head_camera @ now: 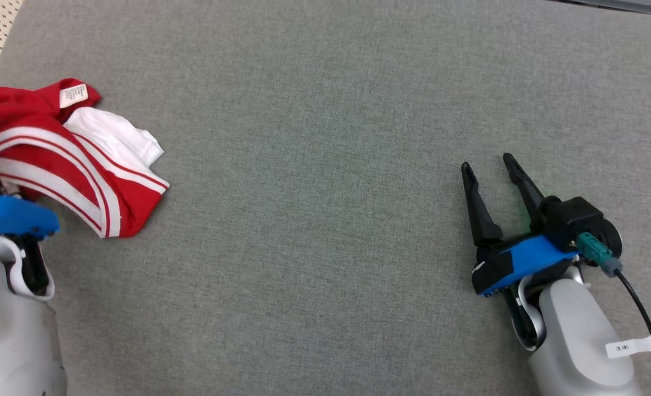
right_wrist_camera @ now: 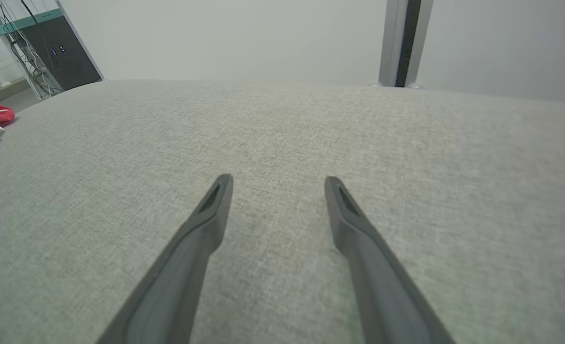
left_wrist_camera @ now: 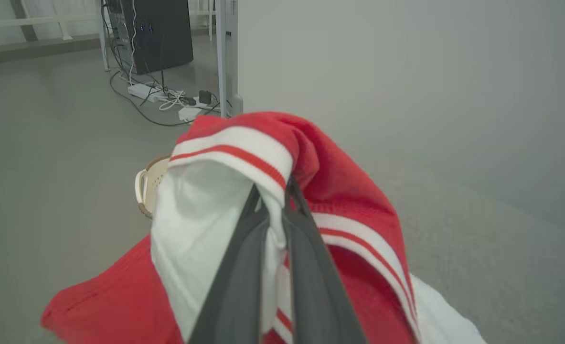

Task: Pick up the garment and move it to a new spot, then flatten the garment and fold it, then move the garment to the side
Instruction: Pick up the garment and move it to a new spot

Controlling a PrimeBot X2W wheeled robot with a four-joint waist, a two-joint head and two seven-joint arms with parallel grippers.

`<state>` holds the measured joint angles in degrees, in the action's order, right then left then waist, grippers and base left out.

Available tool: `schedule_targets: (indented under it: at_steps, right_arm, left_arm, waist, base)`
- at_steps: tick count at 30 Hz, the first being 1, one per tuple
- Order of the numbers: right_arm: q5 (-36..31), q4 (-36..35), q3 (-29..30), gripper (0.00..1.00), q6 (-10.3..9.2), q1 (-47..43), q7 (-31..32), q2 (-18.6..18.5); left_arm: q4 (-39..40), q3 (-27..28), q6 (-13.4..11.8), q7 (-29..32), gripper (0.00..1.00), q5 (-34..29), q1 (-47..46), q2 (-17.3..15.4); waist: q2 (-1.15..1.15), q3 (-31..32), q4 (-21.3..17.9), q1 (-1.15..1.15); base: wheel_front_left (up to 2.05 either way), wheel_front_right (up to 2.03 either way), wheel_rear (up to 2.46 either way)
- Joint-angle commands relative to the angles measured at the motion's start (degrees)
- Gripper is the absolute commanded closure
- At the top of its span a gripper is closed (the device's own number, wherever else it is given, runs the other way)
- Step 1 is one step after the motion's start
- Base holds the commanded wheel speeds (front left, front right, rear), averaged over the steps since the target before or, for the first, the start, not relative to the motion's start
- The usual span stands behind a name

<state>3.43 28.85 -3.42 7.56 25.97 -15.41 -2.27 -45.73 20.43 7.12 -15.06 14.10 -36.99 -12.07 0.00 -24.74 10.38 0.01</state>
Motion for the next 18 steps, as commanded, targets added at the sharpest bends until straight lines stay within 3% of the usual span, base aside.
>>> schedule_targets:
  at_steps: [1, 10, 18]
  right_arm:
    - [0.7, 1.2, 0.6, 0.00, -0.14, -2.5, 0.5, -1.1]
    - [8.0, -1.0, -1.6, 0.00, -0.08, -5.1, 0.3, -0.8]
    - [12.1, -2.0, -4.0, 0.00, -0.08, -7.4, 0.3, -0.8]
  left_arm:
    - [1.5, -0.9, 0.5, -0.2, 1.00, -0.1, -0.2, 0.6]
    - [25.1, -18.3, 0.3, -0.2, 1.00, 4.5, 2.3, 1.6]
    - [31.0, -33.3, 0.4, -0.2, 1.00, 8.4, 2.3, 3.7]
  waist:
    - [0.00, 0.8, -0.5, -0.01]
    - [0.00, 7.1, -4.6, -0.01]
    - [0.00, 8.9, -12.8, -0.01]
  base:
    - [0.00, 0.00, 0.00]
    - [0.00, 0.00, 0.00]
    - [0.00, 0.00, 0.00]
